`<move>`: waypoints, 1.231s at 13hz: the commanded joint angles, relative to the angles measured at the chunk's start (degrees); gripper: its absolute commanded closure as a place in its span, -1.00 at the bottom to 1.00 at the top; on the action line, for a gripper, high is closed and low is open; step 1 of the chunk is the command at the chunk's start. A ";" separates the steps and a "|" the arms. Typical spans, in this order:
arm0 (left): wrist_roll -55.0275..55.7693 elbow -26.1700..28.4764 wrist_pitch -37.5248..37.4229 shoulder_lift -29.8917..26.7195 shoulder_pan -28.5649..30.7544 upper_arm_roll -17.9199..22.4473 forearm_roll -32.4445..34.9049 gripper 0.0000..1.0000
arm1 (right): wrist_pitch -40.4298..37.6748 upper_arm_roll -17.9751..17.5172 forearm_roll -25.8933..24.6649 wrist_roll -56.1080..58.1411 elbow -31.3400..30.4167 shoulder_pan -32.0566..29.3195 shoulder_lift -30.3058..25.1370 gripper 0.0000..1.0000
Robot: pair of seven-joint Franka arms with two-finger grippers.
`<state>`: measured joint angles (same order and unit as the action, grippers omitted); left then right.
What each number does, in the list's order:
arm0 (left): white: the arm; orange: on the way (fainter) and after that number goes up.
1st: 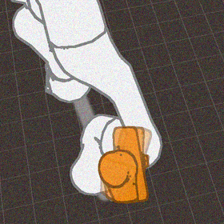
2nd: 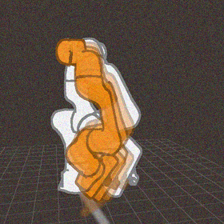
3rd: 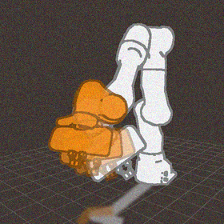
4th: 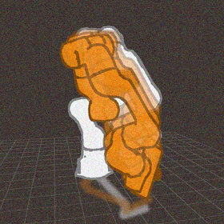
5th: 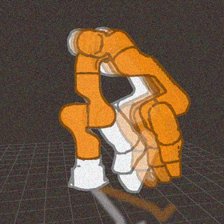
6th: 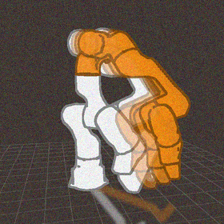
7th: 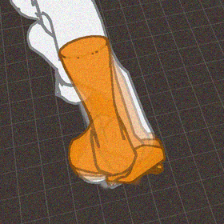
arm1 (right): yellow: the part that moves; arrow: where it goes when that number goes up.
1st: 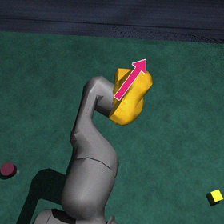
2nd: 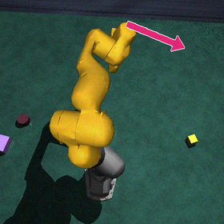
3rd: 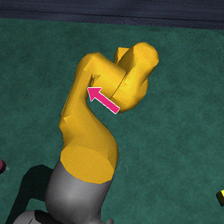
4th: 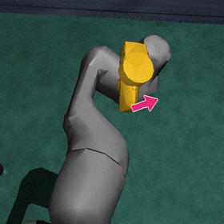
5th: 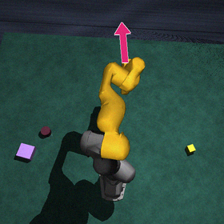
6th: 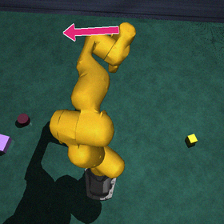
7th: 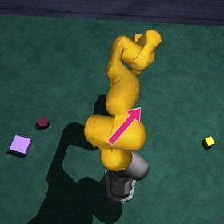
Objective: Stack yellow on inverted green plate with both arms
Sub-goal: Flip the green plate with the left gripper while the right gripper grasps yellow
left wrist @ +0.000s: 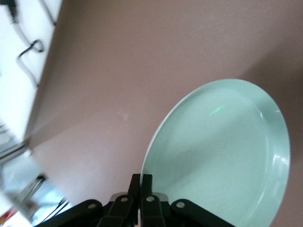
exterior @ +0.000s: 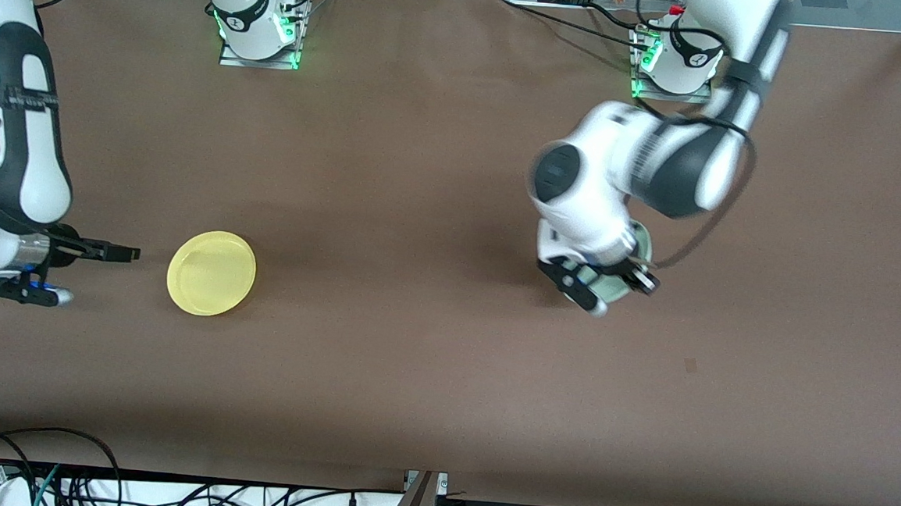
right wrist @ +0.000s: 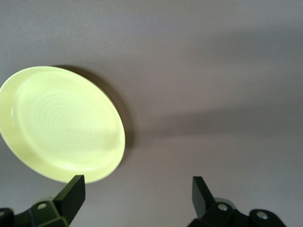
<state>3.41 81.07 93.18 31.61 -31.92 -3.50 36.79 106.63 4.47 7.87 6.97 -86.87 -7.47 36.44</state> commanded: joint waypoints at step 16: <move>40.97 -5.55 -16.01 21.99 -25.64 2.88 33.61 1.00 | 10.62 -0.60 5.75 3.05 -5.06 1.93 5.31 0.11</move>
<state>42.68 80.27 78.87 50.31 -55.43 -1.55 69.39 116.45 3.91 12.25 8.35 -91.07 -5.27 41.79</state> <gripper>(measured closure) 0.969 0.273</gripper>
